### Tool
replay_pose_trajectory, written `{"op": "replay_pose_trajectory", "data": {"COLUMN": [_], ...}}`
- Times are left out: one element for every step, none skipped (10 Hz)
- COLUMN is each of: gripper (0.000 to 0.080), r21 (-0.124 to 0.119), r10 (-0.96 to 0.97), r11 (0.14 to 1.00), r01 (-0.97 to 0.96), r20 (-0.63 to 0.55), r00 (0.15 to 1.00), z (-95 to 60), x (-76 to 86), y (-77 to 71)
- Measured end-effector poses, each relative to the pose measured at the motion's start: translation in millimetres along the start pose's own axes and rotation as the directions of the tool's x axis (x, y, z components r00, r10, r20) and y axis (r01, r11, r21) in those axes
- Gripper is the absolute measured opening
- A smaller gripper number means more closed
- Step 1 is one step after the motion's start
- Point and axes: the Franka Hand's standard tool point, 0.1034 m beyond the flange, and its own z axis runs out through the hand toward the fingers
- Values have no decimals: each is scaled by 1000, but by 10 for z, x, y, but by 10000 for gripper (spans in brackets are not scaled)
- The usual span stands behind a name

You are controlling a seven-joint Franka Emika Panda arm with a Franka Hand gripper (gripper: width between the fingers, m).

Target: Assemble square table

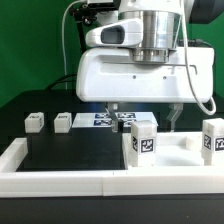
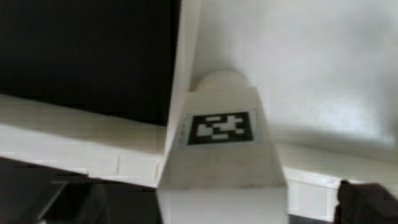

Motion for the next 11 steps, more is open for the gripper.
{"op": "replay_pose_trajectory", "data": {"gripper": [515,515,377,294,294,294,294,294,294,294,294], "r21": [-3,-3,-3,-3,-3,-2,-2,-2,-3,-1,1], "r10": [-7,-5,14,29,29,43,124,216,307,434,546], "r11": [1000,1000,1000,1000,1000,999,992,976,952,901,838], "r01": [7,5,-14,-29,-29,-43,-124,-216,-307,-434,-546], "r20": [1,1,2,0,-1,-1,-1,-2,-3,-5,-5], "r00": [1000,1000,1000,1000,1000,999,992,976,952,901,838], "z": [3,3,4,-2,-2,-3,-3,-4,-6,-9,-10], "x": [-3,-3,-4,2,3,4,5,4,5,6,3], "y": [5,5,4,3,3,1,1,7,17,21,24]}}
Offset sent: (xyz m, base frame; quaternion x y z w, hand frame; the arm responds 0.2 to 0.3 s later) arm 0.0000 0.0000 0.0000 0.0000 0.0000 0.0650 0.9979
